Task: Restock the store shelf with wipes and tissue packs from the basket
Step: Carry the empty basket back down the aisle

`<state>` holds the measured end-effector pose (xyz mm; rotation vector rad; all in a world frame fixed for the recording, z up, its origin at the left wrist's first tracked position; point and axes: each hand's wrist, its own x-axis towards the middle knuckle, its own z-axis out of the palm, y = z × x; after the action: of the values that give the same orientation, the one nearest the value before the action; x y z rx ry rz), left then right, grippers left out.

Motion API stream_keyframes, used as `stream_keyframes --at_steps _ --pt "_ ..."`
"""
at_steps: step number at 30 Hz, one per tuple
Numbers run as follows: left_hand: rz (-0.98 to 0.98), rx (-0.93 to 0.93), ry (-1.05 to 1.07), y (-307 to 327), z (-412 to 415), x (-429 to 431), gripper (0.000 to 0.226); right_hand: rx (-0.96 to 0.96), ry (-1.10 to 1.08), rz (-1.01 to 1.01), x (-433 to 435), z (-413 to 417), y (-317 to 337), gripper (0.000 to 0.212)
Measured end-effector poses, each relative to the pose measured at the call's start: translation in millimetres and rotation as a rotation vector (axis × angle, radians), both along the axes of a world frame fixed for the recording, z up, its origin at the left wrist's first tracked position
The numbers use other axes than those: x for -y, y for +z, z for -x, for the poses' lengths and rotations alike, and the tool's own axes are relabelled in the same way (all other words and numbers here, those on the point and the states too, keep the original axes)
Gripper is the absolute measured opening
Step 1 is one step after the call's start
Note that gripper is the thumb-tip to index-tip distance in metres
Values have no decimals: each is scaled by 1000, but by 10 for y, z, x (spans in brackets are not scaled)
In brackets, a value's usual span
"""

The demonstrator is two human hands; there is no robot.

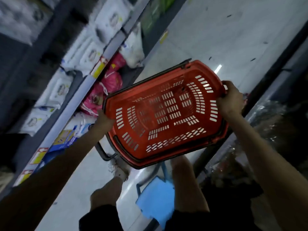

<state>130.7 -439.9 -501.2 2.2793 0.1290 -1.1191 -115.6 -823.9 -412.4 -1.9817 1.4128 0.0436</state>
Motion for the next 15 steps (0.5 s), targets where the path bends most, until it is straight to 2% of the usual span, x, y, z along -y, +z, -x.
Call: stream_keyframes --at_steps 3,5,7,11,12,14,15 --pt "17 3 -71 677 -31 826 92 10 -74 25 555 182 519 47" --pt "88 20 -86 1111 -70 1455 87 21 -129 53 937 280 824 52" --pt "143 45 -134 1425 -151 2006 88 26 -181 73 1324 383 1118 56" --pt "97 62 -280 1814 -553 3013 105 24 -277 112 2050 553 1652 57" --pt "92 57 -298 2084 -555 3334 98 24 -304 117 2218 584 1774 57" --pt "74 89 -356 2420 -642 3884 69 31 -341 131 2554 656 1956 55" --pt "88 116 -392 2617 -666 4166 65 45 -361 143 2723 686 2023 53"
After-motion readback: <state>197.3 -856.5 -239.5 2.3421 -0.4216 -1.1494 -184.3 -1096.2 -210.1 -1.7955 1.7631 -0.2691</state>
